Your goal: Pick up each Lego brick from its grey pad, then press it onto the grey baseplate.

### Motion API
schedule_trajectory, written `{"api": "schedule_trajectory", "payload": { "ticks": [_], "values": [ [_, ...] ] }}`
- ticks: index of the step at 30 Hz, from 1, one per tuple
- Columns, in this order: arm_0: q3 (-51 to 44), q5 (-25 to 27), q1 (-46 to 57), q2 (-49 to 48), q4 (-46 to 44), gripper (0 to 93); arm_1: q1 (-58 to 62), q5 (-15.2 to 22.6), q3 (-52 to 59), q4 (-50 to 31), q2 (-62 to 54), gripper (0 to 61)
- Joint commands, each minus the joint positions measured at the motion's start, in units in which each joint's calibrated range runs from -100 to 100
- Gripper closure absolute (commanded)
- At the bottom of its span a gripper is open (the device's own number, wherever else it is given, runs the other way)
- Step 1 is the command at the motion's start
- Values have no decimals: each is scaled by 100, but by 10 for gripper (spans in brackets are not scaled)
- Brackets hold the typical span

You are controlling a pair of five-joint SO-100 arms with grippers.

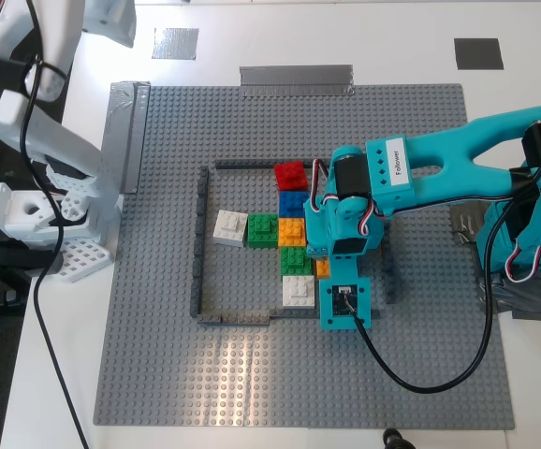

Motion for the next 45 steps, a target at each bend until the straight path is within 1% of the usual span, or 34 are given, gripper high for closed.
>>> {"api": "schedule_trajectory", "payload": {
  "ticks": [1, 3, 6, 10, 14, 18, 21, 24, 29, 30, 32, 34, 37, 38, 39, 42, 43, 45],
  "values": [
    [-261, 28, 108, -35, -49, 927, -165, 88, -1331, -54, 653, 612],
    [-261, 97, 137, -26, -49, 927, -274, 117, -1991, 68, 1176, 612],
    [-261, 131, 187, -26, -57, 927, -369, 112, -3173, 524, 2026, 612],
    [-261, 131, 202, -18, -49, 927, -383, 171, -3923, 573, 2541, 612],
    [-261, 131, 180, -18, 0, 927, -427, 156, -4031, 500, 2764, 612],
    [-252, 131, 180, -26, 8, 927, -492, 176, -3995, 247, 2910, 612],
    [-216, 131, 166, -35, 8, 927, -572, 181, -4185, 255, 3150, 612],
    [-216, 131, 158, -44, 8, 865, -630, 166, -4239, 280, 3245, 612],
    [-234, 136, 137, -52, 16, 822, -622, 171, -4212, 239, 3262, 612],
    [-234, 136, 137, -52, 16, 813, -622, 176, -4266, 231, 3296, 612],
    [-252, 140, 137, -52, 106, 786, -630, 176, -4708, 378, 3554, 612],
    [-261, 140, 137, -52, 195, 753, -644, 147, -4040, -29, 3228, 612],
    [-279, 140, 151, -61, 261, 733, -637, 147, -3336, -338, 2901, 612],
    [-334, 160, 158, -69, 318, 734, -637, 186, -3417, -290, 2970, 612],
    [-406, 204, 173, -78, 415, 734, -637, 220, -3255, -428, 2944, 612],
    [-776, 233, 187, -224, 757, 734, -622, 415, -2415, -908, 2610, 612],
    [-902, 238, 187, -267, 838, 734, -601, 459, -2298, -867, 2541, 612],
    [-1218, 243, 195, -327, 1017, 734, -485, 454, -2288, -363, 2455, 612]
  ]
}}
